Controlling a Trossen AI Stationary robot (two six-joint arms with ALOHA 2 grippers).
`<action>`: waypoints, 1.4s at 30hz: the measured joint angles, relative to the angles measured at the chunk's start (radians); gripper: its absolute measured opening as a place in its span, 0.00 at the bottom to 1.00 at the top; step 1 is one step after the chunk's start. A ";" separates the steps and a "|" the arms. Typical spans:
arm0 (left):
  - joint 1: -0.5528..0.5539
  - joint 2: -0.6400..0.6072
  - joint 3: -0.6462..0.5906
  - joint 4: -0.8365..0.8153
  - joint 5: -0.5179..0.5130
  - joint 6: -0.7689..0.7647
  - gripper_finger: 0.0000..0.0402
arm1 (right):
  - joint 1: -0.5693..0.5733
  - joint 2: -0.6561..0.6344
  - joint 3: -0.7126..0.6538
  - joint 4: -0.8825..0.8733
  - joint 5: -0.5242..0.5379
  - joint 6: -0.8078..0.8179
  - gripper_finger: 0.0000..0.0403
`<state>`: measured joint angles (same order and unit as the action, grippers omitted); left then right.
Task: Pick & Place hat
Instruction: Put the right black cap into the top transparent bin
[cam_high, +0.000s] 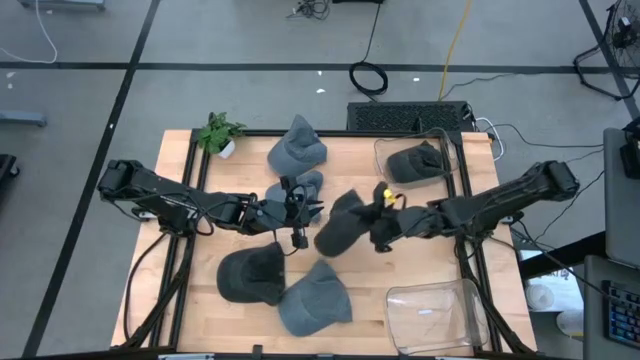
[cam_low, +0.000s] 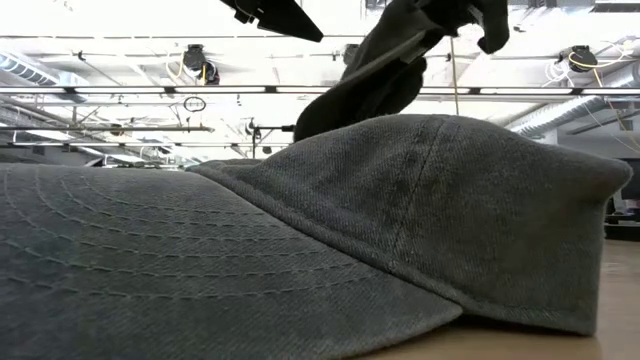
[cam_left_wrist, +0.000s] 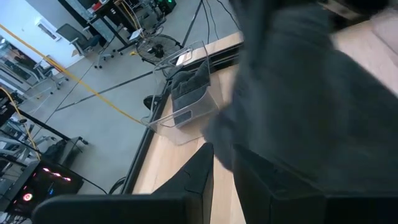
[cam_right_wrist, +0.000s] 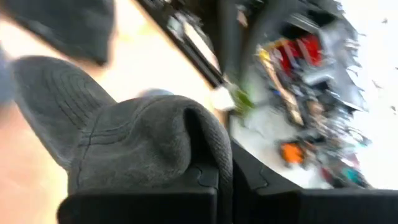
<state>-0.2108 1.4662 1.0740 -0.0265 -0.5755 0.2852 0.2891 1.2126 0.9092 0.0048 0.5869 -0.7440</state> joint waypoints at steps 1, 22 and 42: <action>0.000 0.000 0.000 0.000 0.000 0.000 0.17 | 0.000 -0.020 0.000 -0.010 0.038 -0.014 0.00; 0.035 -0.001 0.000 0.113 0.131 -0.076 0.17 | -0.176 -0.324 0.000 -0.159 0.194 -0.163 0.00; 0.364 -0.001 -0.005 0.003 0.400 -0.766 0.47 | -0.192 -0.366 0.000 -0.048 0.487 -0.519 0.00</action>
<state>0.1530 1.4654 1.0695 -0.0236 -0.1755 -0.4812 0.0972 0.8466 0.9089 -0.0431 1.0738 -1.2630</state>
